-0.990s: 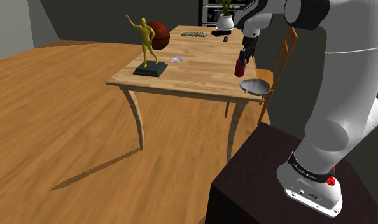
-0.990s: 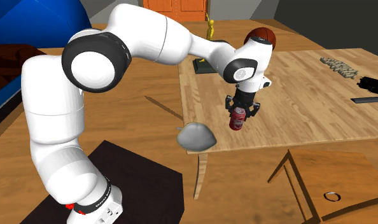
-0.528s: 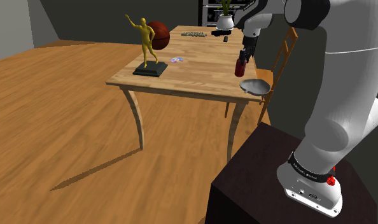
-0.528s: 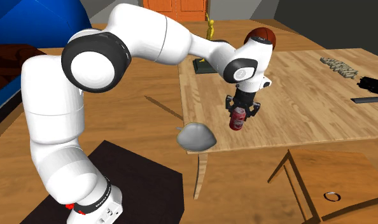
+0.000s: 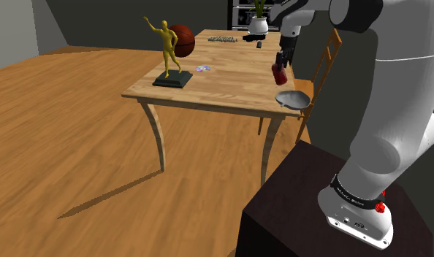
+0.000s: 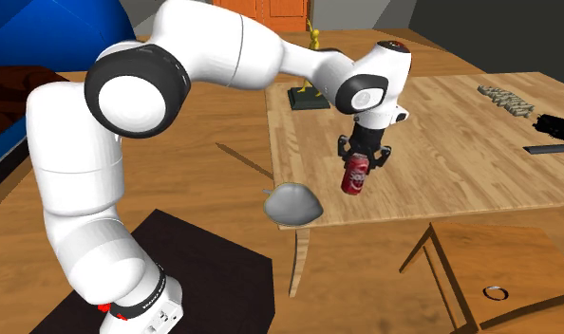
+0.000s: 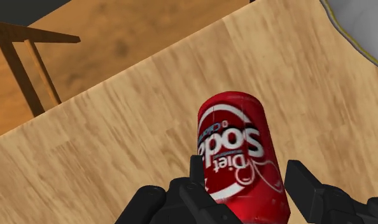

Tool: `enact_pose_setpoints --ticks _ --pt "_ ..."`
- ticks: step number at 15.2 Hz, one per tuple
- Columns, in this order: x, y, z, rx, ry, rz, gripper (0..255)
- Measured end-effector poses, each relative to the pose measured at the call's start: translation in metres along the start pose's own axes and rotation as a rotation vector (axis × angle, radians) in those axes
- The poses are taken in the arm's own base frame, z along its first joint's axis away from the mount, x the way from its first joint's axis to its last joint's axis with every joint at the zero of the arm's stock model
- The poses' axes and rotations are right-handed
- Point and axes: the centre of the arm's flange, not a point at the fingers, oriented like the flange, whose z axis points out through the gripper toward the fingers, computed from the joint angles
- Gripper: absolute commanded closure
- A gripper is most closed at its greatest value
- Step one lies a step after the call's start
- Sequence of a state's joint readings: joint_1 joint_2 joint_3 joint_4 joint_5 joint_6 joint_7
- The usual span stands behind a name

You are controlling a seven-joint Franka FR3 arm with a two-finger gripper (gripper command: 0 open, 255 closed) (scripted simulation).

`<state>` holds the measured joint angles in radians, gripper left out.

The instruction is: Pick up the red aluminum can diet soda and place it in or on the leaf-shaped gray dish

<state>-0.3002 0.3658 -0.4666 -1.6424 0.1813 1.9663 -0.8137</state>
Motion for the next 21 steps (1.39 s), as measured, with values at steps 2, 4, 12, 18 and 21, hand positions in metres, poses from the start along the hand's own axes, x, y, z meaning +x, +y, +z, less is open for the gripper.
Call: enact_pose_setpoints --ticks 2,4,12,18,21 --pt "0.001 0.0 -0.01 0.0 0.0 0.0 255" --pt "0.001 0.0 -0.02 0.0 0.0 0.0 255" --pt "0.001 0.0 -0.062 0.0 0.0 0.0 255" --pt "-0.003 -0.006 -0.092 0.0 0.0 0.0 255" --pt "-0.03 -0.025 -0.1 0.0 0.0 0.001 255"
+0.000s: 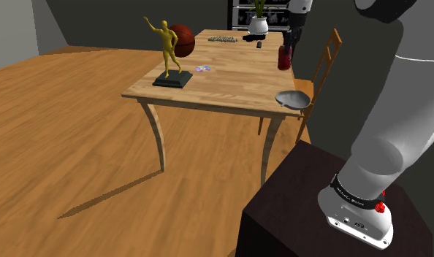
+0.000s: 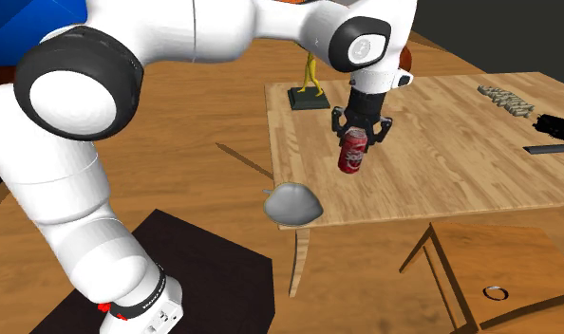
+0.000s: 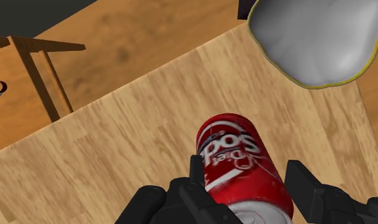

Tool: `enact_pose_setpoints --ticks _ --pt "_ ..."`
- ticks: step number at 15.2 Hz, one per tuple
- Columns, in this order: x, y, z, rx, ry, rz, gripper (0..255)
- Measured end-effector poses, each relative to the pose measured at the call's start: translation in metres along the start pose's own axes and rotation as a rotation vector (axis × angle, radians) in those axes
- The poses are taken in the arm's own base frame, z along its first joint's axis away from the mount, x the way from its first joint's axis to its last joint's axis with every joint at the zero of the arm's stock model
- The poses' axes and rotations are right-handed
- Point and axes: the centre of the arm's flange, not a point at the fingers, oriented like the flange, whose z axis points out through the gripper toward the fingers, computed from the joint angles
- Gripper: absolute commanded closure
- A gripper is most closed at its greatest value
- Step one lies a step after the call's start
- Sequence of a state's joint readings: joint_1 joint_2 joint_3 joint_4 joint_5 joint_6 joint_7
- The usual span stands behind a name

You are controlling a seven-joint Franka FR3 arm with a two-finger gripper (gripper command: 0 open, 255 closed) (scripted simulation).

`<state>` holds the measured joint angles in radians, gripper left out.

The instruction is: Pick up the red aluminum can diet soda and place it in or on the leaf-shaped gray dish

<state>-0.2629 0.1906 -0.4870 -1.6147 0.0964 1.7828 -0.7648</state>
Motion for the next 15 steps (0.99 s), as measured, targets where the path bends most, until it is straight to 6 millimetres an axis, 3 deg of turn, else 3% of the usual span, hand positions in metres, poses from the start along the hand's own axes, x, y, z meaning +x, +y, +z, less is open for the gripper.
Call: enact_pose_setpoints --ticks 11,15 --pt "-0.107 -0.099 -0.021 0.001 0.0 -0.001 255" --pt "-0.136 -0.123 -0.023 0.001 0.0 -0.001 255"
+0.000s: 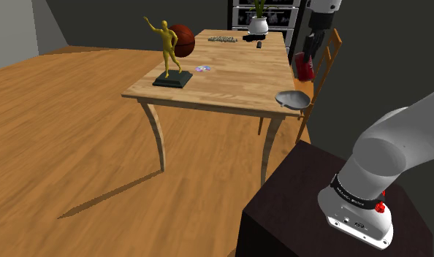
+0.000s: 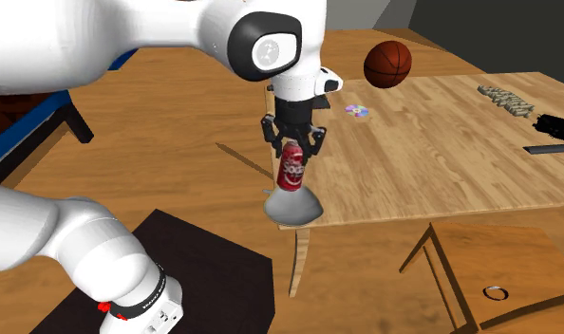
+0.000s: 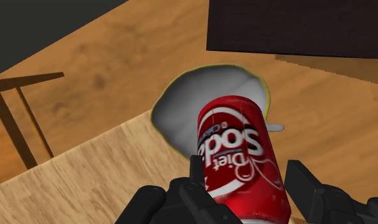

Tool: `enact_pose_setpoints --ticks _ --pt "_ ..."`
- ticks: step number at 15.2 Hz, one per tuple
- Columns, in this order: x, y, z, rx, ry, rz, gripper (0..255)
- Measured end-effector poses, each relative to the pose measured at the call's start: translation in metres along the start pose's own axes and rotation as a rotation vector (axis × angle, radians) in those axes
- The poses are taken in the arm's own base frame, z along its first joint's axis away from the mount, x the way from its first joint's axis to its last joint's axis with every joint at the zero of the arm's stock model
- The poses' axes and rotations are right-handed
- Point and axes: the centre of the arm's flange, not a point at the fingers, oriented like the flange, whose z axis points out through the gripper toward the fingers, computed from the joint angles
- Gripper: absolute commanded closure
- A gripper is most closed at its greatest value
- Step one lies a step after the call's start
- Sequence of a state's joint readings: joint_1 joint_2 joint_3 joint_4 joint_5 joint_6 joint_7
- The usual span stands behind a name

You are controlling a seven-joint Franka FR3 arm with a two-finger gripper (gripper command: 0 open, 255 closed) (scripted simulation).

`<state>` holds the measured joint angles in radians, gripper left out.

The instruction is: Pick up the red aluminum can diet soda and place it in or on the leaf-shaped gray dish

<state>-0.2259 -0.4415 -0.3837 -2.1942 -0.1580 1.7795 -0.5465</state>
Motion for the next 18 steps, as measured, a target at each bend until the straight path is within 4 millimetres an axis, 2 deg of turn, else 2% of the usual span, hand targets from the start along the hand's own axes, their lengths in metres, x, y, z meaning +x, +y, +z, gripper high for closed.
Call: enact_pose_setpoints --ticks 4,18 --pt "-0.006 -0.003 0.017 0.0 -0.001 0.0 255" --pt "-0.005 -0.002 0.093 0.0 -0.001 0.0 255"
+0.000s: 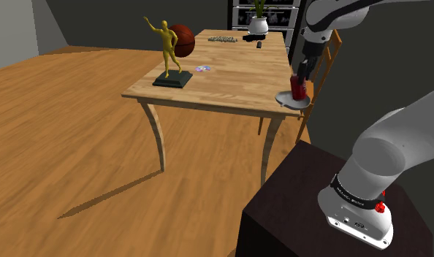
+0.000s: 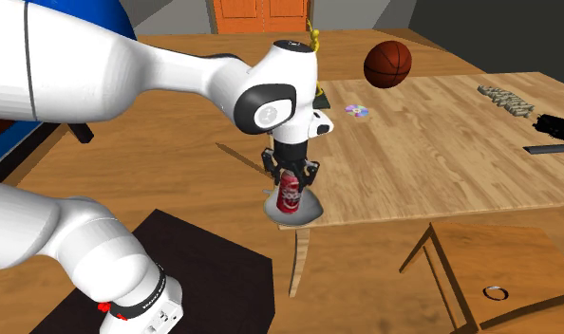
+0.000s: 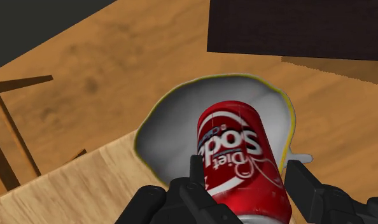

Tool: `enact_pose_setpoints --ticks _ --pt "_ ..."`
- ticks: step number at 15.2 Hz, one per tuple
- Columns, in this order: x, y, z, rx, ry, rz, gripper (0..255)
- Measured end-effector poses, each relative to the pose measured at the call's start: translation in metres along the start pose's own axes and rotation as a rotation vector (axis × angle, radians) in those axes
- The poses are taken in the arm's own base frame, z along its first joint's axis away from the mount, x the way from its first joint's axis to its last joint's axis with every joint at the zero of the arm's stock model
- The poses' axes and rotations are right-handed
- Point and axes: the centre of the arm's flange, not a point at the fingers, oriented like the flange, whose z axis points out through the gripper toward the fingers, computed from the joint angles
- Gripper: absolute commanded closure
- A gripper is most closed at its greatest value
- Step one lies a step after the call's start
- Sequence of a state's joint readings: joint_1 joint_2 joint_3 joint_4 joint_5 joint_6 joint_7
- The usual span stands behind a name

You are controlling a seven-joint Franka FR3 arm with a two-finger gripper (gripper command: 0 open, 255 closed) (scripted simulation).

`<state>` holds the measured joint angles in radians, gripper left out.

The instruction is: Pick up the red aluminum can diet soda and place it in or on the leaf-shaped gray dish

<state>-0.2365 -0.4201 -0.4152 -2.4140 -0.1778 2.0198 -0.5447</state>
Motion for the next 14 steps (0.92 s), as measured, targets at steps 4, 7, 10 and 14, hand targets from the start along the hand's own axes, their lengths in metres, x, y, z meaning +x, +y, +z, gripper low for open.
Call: enact_pose_setpoints --ticks 4,7,10,14 --pt "0.0004 -0.0004 0.0065 0.0 0.0 0.0 255" --pt "0.0007 -0.0005 0.007 0.0 0.001 0.0 255" --pt "0.0007 -0.0005 0.0069 0.0 0.001 0.0 0" --pt "0.0007 -0.0005 0.0069 0.0 0.001 0.0 0"
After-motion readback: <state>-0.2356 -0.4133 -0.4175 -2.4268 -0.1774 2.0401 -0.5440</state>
